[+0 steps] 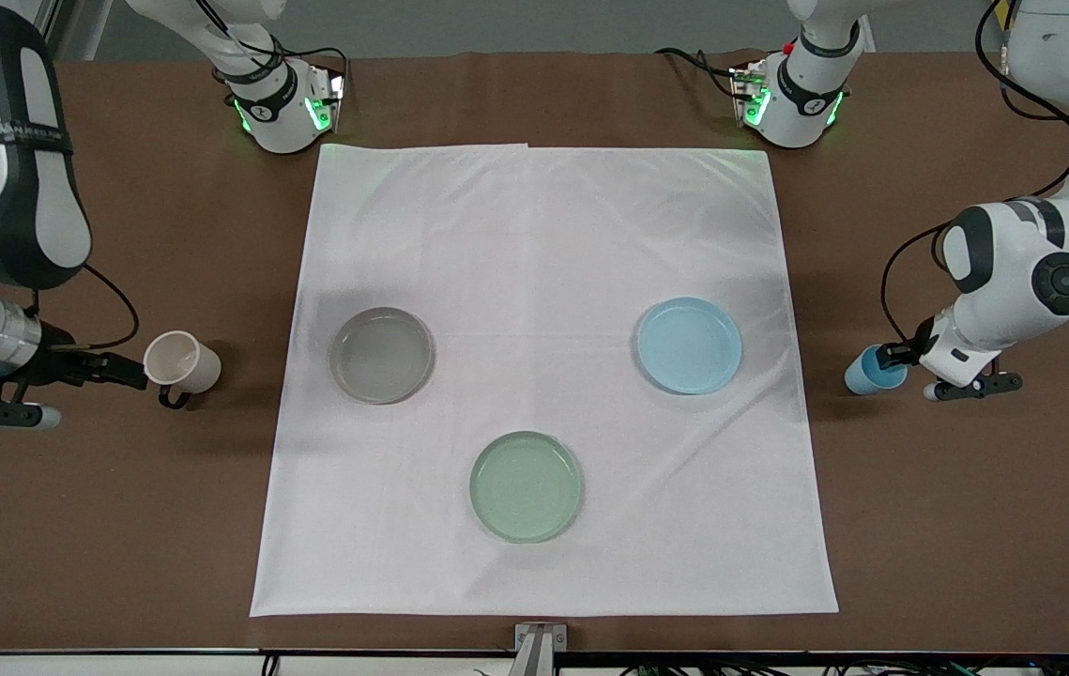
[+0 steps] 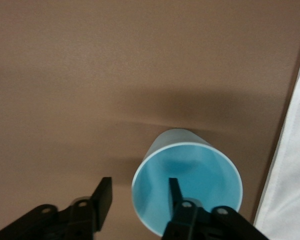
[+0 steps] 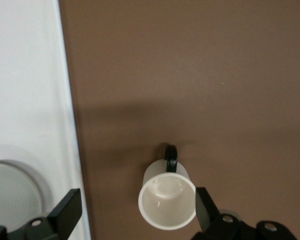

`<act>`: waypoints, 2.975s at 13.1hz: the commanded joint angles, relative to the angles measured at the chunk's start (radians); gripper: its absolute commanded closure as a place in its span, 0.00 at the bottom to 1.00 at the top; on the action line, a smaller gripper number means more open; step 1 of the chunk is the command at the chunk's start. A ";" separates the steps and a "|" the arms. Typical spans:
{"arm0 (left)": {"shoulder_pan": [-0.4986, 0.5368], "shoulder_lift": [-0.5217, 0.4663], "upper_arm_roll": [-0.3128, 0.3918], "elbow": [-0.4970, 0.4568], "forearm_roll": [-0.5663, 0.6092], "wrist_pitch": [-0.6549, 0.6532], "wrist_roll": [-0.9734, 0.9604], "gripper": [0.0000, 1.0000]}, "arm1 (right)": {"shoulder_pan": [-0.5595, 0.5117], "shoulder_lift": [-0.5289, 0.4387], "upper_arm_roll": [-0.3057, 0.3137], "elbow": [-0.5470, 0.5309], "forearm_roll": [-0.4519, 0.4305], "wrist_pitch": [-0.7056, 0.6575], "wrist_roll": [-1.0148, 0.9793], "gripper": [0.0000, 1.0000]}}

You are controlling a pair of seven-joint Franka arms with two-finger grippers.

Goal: Place blue cup in blue plate and white mug in gray plate
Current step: 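Carry the blue cup onto the blue plate while the right gripper grasps the mug, then release the cup and withdraw the left gripper while the right gripper carries the mug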

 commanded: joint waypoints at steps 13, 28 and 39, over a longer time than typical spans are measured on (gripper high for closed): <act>-0.003 -0.154 -0.395 -0.026 -0.027 -0.180 -0.334 1.00 | -0.062 0.152 0.007 -0.176 0.069 0.249 0.071 0.20; -0.036 0.030 -0.486 0.118 -0.012 -0.141 -0.492 0.00 | 0.050 0.069 0.026 -0.156 0.124 0.125 0.133 1.00; 0.128 -0.125 -0.478 0.575 0.057 -0.657 -0.337 0.00 | 0.455 0.055 0.016 -0.180 0.151 0.154 0.721 1.00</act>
